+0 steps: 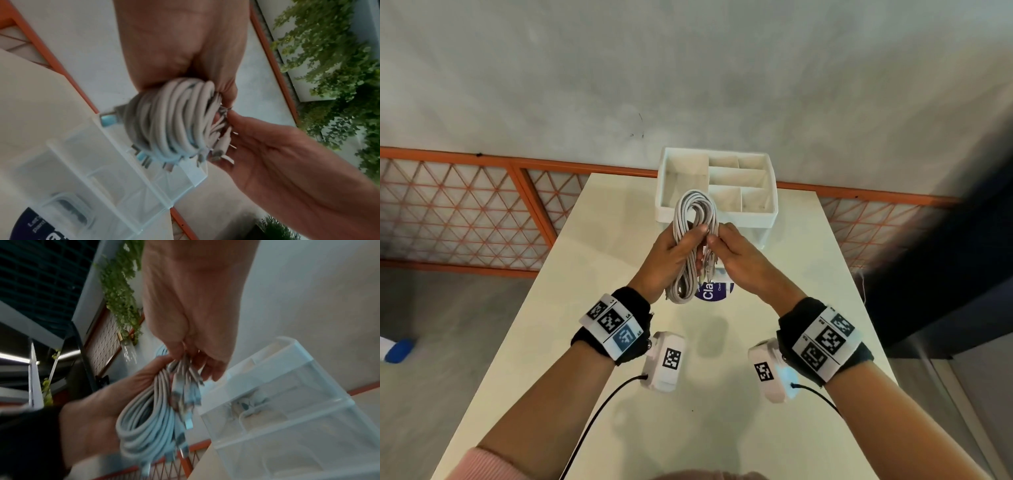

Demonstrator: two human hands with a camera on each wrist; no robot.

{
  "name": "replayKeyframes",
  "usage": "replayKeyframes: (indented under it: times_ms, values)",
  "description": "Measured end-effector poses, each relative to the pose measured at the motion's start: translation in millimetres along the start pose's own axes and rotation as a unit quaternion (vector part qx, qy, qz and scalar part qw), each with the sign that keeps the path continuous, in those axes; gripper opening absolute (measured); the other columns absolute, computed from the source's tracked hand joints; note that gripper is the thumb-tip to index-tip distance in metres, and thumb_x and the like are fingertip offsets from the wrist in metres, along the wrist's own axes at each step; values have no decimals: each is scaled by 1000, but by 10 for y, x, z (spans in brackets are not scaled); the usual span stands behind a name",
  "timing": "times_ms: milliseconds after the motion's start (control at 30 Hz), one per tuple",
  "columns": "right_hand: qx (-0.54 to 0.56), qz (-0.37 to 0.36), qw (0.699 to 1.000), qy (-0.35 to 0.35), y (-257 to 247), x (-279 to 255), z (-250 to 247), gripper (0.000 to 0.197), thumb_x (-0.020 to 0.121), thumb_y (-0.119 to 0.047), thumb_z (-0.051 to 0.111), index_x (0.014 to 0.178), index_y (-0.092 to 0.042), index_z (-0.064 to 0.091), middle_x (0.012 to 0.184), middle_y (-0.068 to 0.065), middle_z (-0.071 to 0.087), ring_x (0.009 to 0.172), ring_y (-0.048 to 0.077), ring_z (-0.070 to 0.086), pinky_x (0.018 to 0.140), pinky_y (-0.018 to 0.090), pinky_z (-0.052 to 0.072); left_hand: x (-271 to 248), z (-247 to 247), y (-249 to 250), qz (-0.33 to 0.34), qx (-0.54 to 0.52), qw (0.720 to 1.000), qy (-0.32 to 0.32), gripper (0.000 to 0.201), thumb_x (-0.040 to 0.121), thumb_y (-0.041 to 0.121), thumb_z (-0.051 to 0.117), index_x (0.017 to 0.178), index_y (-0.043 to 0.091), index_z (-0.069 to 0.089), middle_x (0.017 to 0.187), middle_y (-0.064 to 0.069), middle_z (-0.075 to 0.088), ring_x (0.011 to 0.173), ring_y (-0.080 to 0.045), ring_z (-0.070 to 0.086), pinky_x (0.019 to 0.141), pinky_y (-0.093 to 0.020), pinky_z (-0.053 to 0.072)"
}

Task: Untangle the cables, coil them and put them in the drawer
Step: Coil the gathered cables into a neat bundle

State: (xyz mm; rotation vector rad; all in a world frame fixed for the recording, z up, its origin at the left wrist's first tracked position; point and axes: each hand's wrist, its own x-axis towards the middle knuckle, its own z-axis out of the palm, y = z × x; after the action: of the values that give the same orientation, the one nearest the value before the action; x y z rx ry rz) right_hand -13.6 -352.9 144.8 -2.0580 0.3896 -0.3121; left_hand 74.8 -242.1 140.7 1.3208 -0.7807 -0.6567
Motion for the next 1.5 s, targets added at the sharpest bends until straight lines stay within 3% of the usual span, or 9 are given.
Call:
replayKeyframes:
  times_ms: [233,467,700,800,933,1133,1267,1367,1500]
  values:
    - [-33,-23,994,100,-43,-21,-55,15,83,-1,65,96,4,65,94,23,61,73,30,63,65,21,51,36,62,-24,-20,-28,999,-31,19,98,26,46,94,16,62,75,-8,55,63,-11,57,60,-25,50]
    - [-31,26,998,51,-38,-23,-173,17,86,-1,56,99,0,67,93,18,73,89,28,70,89,46,54,129,99,-108,-35,4,996,-80,34,100,29,39,130,15,48,120,-6,63,113,-10,60,96,-21,48]
    - [-108,41,993,-24,-89,-76,-337,30,99,-19,43,99,3,62,102,21,64,99,32,59,93,46,45,143,105,-217,-73,21,992,-101,48,96,44,40,135,19,34,133,-8,53,120,-7,56,96,-19,46]
    - [-85,58,993,-53,-85,-138,-376,29,98,-22,46,108,0,63,112,16,62,106,28,57,93,37,45,156,156,-177,-58,32,995,-74,39,99,34,41,130,12,44,129,-12,57,117,-11,58,90,-16,50]
    - [32,95,993,-66,-91,-250,-416,24,93,-33,55,114,-24,58,117,-14,55,110,-5,53,90,11,40,131,216,-153,-81,-29,992,-88,40,97,33,44,121,5,59,118,-16,65,110,-24,62,101,-39,47]
    - [156,116,976,-96,56,-272,-299,73,72,-30,80,132,-17,40,124,5,62,115,17,61,102,44,48,107,282,-32,-109,-90,985,-95,41,79,40,57,96,4,69,89,-11,73,86,-22,70,77,-29,57]
    - [128,115,979,-107,43,-269,-313,49,79,-14,73,122,-21,49,117,-2,64,108,12,64,94,30,53,112,207,24,-102,-58,985,-123,26,78,33,60,88,12,71,86,1,74,87,-13,69,79,-23,54]
    - [107,123,982,-97,65,-245,-342,66,75,-19,75,130,-25,41,124,-5,57,115,11,57,98,33,49,121,179,20,-83,-51,987,-125,21,76,30,65,92,18,72,90,7,74,93,-8,68,82,-18,51]
    - [76,113,984,-118,64,-248,-340,47,80,-16,70,123,-22,52,121,8,64,110,19,61,98,36,50,155,167,-72,-73,-55,991,-95,65,68,38,81,117,2,57,101,-3,70,98,-13,66,91,-28,49]
